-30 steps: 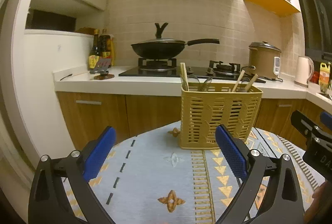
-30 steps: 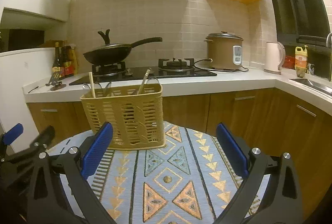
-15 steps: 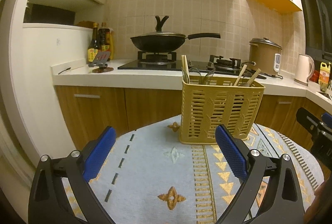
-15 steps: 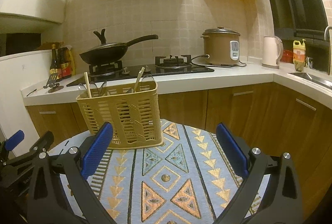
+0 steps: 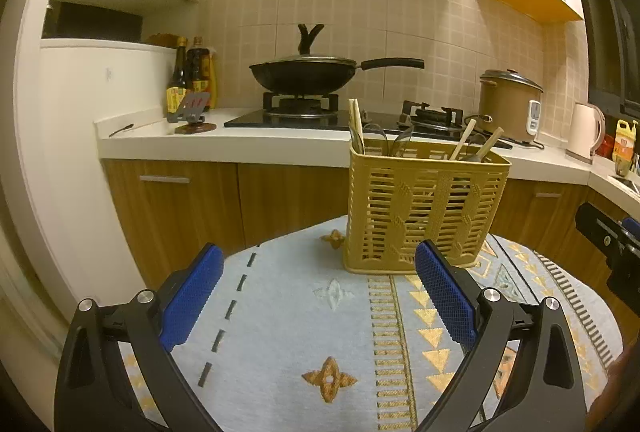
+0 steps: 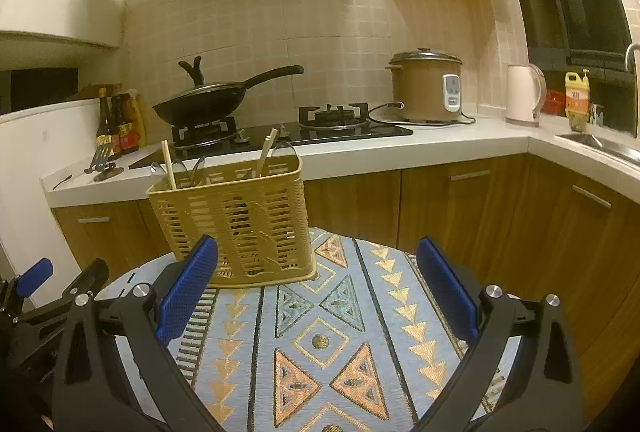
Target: Organize utensils
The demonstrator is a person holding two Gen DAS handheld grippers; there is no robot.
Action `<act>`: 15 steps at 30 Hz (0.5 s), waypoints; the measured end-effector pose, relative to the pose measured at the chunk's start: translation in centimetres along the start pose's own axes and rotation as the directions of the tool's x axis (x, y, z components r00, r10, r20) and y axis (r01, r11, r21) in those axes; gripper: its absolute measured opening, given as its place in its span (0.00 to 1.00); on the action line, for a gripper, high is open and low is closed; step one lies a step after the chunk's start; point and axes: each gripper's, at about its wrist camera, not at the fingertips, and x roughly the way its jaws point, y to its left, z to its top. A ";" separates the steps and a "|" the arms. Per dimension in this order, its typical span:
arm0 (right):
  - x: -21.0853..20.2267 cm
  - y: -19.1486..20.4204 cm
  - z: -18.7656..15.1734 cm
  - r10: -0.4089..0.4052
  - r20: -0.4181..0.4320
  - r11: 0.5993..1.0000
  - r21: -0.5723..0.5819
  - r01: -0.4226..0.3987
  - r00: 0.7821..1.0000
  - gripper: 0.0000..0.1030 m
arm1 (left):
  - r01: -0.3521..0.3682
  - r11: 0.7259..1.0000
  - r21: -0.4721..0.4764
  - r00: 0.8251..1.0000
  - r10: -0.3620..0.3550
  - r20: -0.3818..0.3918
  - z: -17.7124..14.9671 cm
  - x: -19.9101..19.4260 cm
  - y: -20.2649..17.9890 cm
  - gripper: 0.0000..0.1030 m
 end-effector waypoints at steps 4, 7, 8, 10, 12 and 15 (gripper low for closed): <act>-0.1 0.4 -0.1 -0.004 0.005 1.000 -0.017 0.004 1.000 0.92 | 0.004 1.000 -0.005 1.000 -0.004 -0.002 0.0 0.0 0.0 0.91; -0.2 0.4 -0.1 -0.002 0.004 1.000 -0.019 0.002 1.000 0.92 | 0.003 1.000 -0.003 1.000 -0.003 -0.003 0.0 0.0 0.0 0.91; -0.2 0.4 -0.1 -0.002 0.004 1.000 -0.019 0.002 1.000 0.92 | 0.003 1.000 -0.002 1.000 -0.003 -0.003 0.0 0.1 0.0 0.91; -0.2 0.4 -0.1 -0.001 0.005 1.000 -0.016 0.001 1.000 0.92 | 0.003 1.000 -0.001 1.000 -0.003 -0.004 0.0 0.0 0.0 0.91; -0.1 0.4 -0.1 0.001 0.001 1.000 -0.016 -0.001 1.000 0.92 | 0.001 1.000 0.001 1.000 -0.001 -0.001 0.0 0.0 -0.1 0.91; 0.0 0.3 -0.1 0.002 -0.003 1.000 -0.014 -0.002 1.000 0.92 | 0.004 1.000 0.000 1.000 -0.004 -0.005 0.0 0.0 -0.1 0.91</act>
